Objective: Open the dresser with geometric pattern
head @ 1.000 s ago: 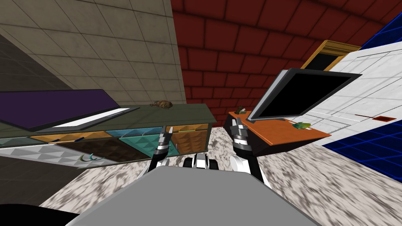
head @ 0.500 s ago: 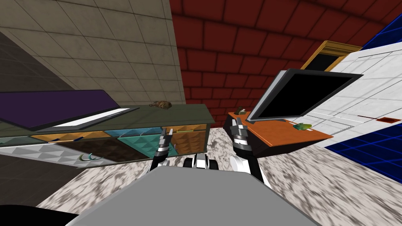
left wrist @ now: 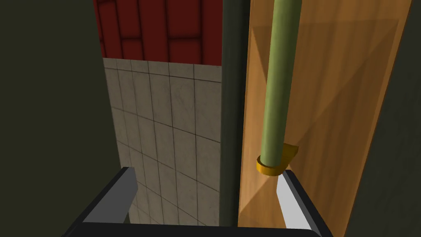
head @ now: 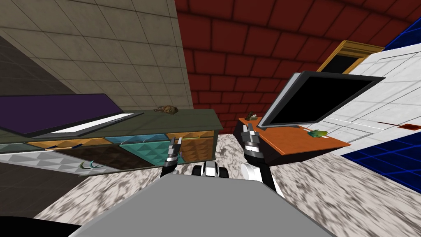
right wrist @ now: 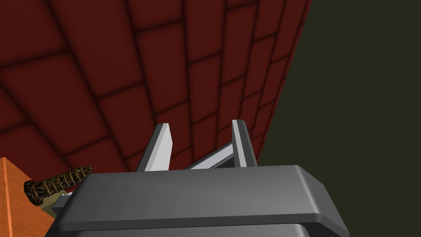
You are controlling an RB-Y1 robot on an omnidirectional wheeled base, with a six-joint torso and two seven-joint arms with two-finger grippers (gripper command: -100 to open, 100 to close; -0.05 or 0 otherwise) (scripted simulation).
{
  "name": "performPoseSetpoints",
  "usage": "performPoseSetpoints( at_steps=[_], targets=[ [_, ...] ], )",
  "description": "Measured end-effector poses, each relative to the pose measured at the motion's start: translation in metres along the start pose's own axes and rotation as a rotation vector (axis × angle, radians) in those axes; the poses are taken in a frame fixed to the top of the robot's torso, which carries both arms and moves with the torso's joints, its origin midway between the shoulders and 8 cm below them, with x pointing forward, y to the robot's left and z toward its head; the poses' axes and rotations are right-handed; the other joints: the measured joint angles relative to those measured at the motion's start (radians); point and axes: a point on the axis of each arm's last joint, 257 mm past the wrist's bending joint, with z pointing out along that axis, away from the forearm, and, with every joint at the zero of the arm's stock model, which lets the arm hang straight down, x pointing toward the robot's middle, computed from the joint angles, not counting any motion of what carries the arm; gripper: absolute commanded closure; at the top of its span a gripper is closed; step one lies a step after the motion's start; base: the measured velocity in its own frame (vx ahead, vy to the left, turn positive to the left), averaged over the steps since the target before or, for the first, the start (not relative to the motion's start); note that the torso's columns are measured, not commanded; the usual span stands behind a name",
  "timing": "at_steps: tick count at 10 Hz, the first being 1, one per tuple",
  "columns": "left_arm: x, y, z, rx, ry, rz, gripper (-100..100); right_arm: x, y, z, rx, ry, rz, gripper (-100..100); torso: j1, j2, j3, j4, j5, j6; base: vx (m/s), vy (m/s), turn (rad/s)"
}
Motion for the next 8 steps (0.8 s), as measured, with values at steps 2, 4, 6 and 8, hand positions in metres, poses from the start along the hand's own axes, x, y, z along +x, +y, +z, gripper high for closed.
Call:
performPoseSetpoints(
  at_steps=[2,4,6,8],
  targets=[
    [0.001,0.008,-0.011,-0.001,-0.007,-0.005,-100,0.000,0.000,0.000,0.000,0.000,0.000,0,-0.001,0.001,0.000,0.001,-0.001,0.000,0.029,-0.082,0.018],
    [0.004,0.017,-0.022,-0.009,-0.015,-0.013,-100,0.000,0.000,0.000,0.000,0.000,0.000,0,0.001,0.003,0.002,0.001,-0.001,-0.001,0.025,-0.064,0.004],
    [0.006,0.023,-0.033,-0.013,-0.021,-0.019,-100,0.000,0.000,0.000,0.000,0.000,0.000,0,-0.001,0.005,0.003,0.002,-0.001,-0.003,0.033,-0.078,0.016],
    [0.008,0.029,-0.042,-0.017,-0.029,-0.027,-100,0.000,0.000,0.000,0.000,0.000,0.000,0,0.001,0.006,0.003,0.003,-0.001,-0.003,0.019,-0.054,0.012]
  ],
)
